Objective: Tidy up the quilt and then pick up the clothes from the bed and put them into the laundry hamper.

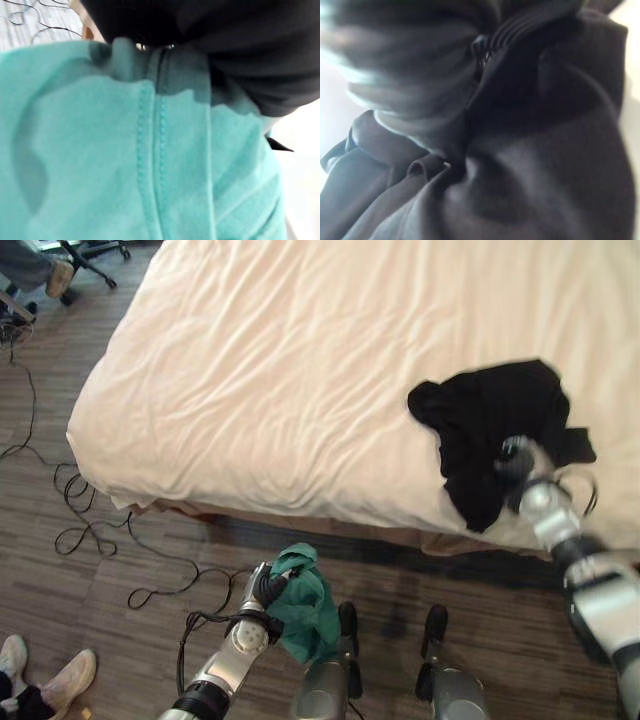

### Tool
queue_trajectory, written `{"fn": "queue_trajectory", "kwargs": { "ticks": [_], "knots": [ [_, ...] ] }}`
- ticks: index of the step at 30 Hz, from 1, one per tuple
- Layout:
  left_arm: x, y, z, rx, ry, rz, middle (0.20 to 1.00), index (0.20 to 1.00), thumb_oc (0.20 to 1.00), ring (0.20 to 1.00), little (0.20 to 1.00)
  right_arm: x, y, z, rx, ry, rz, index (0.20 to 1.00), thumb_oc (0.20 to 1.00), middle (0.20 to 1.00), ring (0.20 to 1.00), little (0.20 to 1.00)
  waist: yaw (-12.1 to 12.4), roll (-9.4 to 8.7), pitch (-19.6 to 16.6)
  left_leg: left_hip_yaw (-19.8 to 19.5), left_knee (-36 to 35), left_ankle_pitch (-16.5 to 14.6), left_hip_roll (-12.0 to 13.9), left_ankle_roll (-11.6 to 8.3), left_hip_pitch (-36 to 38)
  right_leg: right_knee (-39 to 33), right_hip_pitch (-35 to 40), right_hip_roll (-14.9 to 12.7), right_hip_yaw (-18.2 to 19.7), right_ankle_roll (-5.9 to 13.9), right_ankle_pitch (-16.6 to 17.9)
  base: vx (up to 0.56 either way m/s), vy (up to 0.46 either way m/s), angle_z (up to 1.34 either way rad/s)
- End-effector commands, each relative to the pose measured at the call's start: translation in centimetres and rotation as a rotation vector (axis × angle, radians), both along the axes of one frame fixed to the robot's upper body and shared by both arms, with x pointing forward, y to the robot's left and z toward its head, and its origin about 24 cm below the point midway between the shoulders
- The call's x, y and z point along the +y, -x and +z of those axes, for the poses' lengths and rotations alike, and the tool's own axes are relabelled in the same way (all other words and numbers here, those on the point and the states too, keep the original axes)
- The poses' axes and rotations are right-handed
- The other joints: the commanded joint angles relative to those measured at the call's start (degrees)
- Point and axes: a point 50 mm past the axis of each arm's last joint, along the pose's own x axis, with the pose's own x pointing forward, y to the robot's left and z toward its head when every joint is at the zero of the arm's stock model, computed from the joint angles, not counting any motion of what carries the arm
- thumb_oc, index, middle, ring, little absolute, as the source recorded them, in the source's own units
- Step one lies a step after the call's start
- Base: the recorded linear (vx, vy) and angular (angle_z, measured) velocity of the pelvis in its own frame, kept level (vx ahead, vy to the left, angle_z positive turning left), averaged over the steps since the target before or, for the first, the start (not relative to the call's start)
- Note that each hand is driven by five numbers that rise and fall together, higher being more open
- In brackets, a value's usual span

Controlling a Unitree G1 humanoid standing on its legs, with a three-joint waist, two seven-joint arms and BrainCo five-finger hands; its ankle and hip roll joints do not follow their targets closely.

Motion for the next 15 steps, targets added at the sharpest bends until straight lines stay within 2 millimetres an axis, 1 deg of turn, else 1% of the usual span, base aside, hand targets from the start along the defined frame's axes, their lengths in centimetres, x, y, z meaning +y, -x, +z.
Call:
{"fn": "queue_trajectory", "kwargs": {
  "ticks": [1,2,3,4,5,6,7,8,9,10,11,12,13,14,15],
  "knots": [
    [3.0,-0.5,0.7,-0.021,-0.123,0.033,0.2,0.2,0.2,0.2,0.2,0.8,6.2,-8.6,0.275,-0.246,-0.008,0.2,0.2,0.2,0.2,0.2,-2.3,-5.39,1.8,4.7,0.1,-5.5,3.1,-4.14,3.4,-0.3,2.7,-4.1,3.4,6.54,-6.7,0.09,0.119,-0.21],
    [3.9,0.3,0.2,0.008,-0.135,0.07,0.2,0.2,0.2,0.2,0.2,0.8,8.5,-10.3,0.313,-0.3,-0.031,0.2,0.2,0.2,0.2,0.2,-3.2,-6.14,1.1,5.3,0.1,-6.1,3.0,-3.84,4.3,-0.3,3.0,-4.1,3.9,6.7,-6.7,0.13,0.128,-0.37],
    [5.3,2.0,-0.8,0.068,-0.136,0.134,0.2,0.2,0.2,0.2,0.2,0.7,12.7,-13.2,0.394,-0.409,-0.097,0.2,0.2,0.2,0.2,0.2,-4.6,-7.26,-0.3,6.6,0.1,-7.3,2.8,-3.39,6.6,-0.3,4.0,-4.2,4.8,7.11,-6.7,0.13,0.127,-0.45],
    [5.3,2.0,-0.8,0.068,-0.136,0.134,0.2,0.2,0.2,0.2,0.2,0.8,12.8,-13.2,0.394,-0.41,-0.097,0.2,0.2,0.2,0.2,0.2,-4.6,-7.32,-0.4,6.7,0.1,-7.1,2.7,-3.37,6.4,-0.3,3.8,-4.2,4.9,7.08,-6.6,0.16,0.183,-0.53],
    [5.8,3.3,-1.4,0.101,-0.106,0.191,0.2,0.2,0.2,0.2,0.2,0.7,16.3,-15.2,0.448,-0.527,-0.188,0.2,0.2,0.2,0.2,0.2,-5.8,-8.27,-1.5,7.7,0.1,-8.0,2.4,-2.9,8.4,-0.2,4.8,-4.4,5.9,7.59,-6.6,0.06,0.097,-0.44],
    [5.8,3.4,-1.4,0.101,-0.107,0.191,0.2,0.2,0.2,0.2,0.2,0.7,16.3,-15.2,0.448,-0.527,-0.188,0.2,0.2,0.2,0.2,0.2,-5.8,-8.32,-1.6,7.7,0.1,-7.9,2.4,-2.88,8.2,-0.2,4.6,-4.4,5.9,7.56,-6.4,0.08,0.187,-0.52],
    [5.9,4.4,-2.1,0.134,-0.076,0.228,0.2,0.2,0.2,0.2,0.2,1.0,18.5,-16.3,0.479,-0.611,-0.253,0.2,0.2,0.2,0.2,0.2,-6.8,-9.01,-2.0,8.2,0.1,-8.7,1.9,-2.34,9.9,1.9,4.9,-4.8,6.5,8.0,-6.7,0.01,0.087,-0.49],
    [5.9,4.4,-2.1,0.134,-0.077,0.228,0.2,0.2,0.2,0.2,0.2,1.0,18.5,-16.3,0.479,-0.612,-0.253,0.2,0.2,0.2,0.2,0.2,-6.8,-9.05,-2.2,8.2,0.1,-8.6,1.9,-2.33,9.7,1.9,4.7,-4.8,6.6,7.97,-6.6,0.0,0.13,-0.48],
    [5.8,4.7,-2.3,0.145,-0.059,0.244,0.2,0.2,0.2,0.2,0.2,1.4,19.2,-16.7,0.498,-0.625,-0.258,0.2,0.2,0.2,0.2,0.2,-7.1,-9.18,-2.2,8.4,0.1,-8.8,1.7,-2.0,10.4,3.9,4.4,-5.0,6.9,8.11,-7.1,-0.03,0.07,-0.35],
    [5.6,4.9,-2.5,0.151,-0.047,0.256,0.2,0.2,0.2,0.2,0.2,1.8,19.4,-16.9,0.503,-0.642,-0.26,0.2,0.2,0.2,0.2,0.2,-7.2,-9.25,-2.3,8.2,0.1,-8.8,1.7,-1.86,10.6,6.0,3.9,-5.1,7.1,8.19,-7.3,-0.07,0.095,-0.24],
    [5.0,4.9,-3.0,0.165,-0.016,0.268,0.2,0.2,0.2,0.2,0.2,2.9,19.2,-17.2,0.532,-0.647,-0.22,0.2,0.2,0.2,0.2,0.2,-7.4,-9.07,-1.6,6.7,0.1,-8.7,1.5,-1.42,10.6,10.0,2.9,-4.4,9.8,8.61,-8.6,-0.07,0.051,-0.13],
    [5.0,4.8,-3.0,0.164,-0.016,0.268,0.2,0.2,0.2,0.2,0.2,2.9,19.2,-17.2,0.532,-0.647,-0.22,0.2,0.2,0.2,0.2,0.2,-7.4,-9.06,-1.7,6.7,0.1,-8.5,1.5,-1.43,10.4,9.9,2.7,-4.4,9.8,8.56,-8.4,-0.09,-0.005,-0.01],
    [4.6,4.7,-3.1,0.168,-0.006,0.265,0.2,0.2,0.2,0.2,0.2,3.4,18.8,-17.3,0.539,-0.639,-0.201,0.2,0.2,0.2,0.2,0.2,-7.6,-8.87,-1.8,5.3,0.1,-8.4,1.4,-1.27,9.8,10.6,2.2,-2.9,12.7,8.28,-9.3,-0.05,-0.07,0.23],
    [3.9,4.5,-3.5,0.18,0.021,0.265,0.2,0.2,0.2,0.2,0.2,4.2,17.9,-17.3,0.556,-0.61,-0.155,0.2,0.2,0.2,0.2,0.2,-7.6,-8.49,-1.9,1.6,0.1,-7.8,0.6,-0.65,8.9,8.9,2.7,1.2,20.5,6.63,-12.2,-0.05,-0.071,0.41],
    [4.0,4.4,-3.5,0.18,0.021,0.265,0.2,0.2,0.2,0.2,0.2,4.2,17.9,-17.3,0.556,-0.61,-0.155,0.2,0.2,0.2,0.2,0.2,-7.6,-8.47,-2.0,1.7,0.1,-7.7,0.6,-0.68,8.7,8.8,2.5,1.3,20.5,6.59,-12.0,0.0,-0.064,0.87]
  ]
}}
